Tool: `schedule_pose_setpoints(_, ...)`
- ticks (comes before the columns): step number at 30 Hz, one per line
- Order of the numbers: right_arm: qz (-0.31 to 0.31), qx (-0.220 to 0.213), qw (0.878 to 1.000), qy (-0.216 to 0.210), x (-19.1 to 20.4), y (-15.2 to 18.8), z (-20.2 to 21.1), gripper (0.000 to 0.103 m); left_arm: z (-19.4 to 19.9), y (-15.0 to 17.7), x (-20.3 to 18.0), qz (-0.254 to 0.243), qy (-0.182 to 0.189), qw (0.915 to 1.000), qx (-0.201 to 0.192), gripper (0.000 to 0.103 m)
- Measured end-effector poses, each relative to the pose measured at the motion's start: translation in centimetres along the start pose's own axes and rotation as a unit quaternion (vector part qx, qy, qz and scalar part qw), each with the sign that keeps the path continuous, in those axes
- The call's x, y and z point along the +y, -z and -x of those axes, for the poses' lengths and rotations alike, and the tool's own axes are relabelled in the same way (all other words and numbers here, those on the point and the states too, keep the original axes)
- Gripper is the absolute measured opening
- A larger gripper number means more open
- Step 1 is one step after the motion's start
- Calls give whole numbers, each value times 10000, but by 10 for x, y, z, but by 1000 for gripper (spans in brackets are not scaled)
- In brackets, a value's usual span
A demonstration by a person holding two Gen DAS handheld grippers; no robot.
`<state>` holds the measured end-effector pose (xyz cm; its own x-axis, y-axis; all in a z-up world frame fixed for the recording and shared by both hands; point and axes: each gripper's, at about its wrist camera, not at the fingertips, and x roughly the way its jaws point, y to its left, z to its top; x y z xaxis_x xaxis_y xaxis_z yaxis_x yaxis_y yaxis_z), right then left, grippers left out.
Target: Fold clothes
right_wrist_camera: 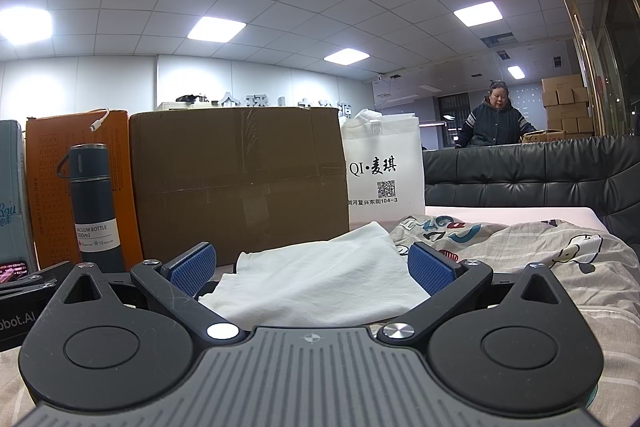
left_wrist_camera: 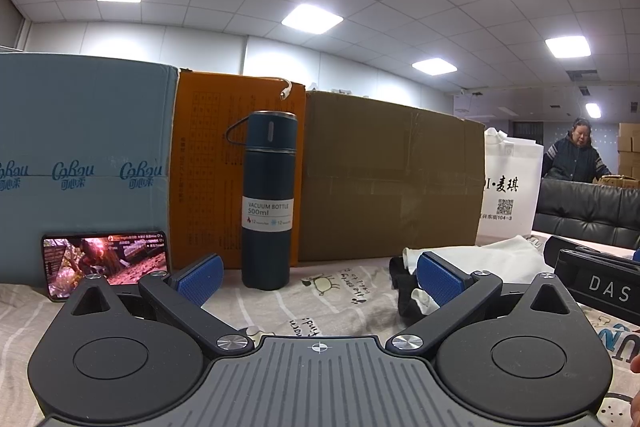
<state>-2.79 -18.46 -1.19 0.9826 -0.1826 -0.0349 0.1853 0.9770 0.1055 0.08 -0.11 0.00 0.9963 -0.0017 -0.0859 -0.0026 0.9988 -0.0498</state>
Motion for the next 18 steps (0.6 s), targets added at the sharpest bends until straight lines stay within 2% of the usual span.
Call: schedule_pose_setpoints(18, -4, 32, 10000, -16, 0, 0, 0, 103, 1, -1, 2, 31, 8, 10000, 4, 103)
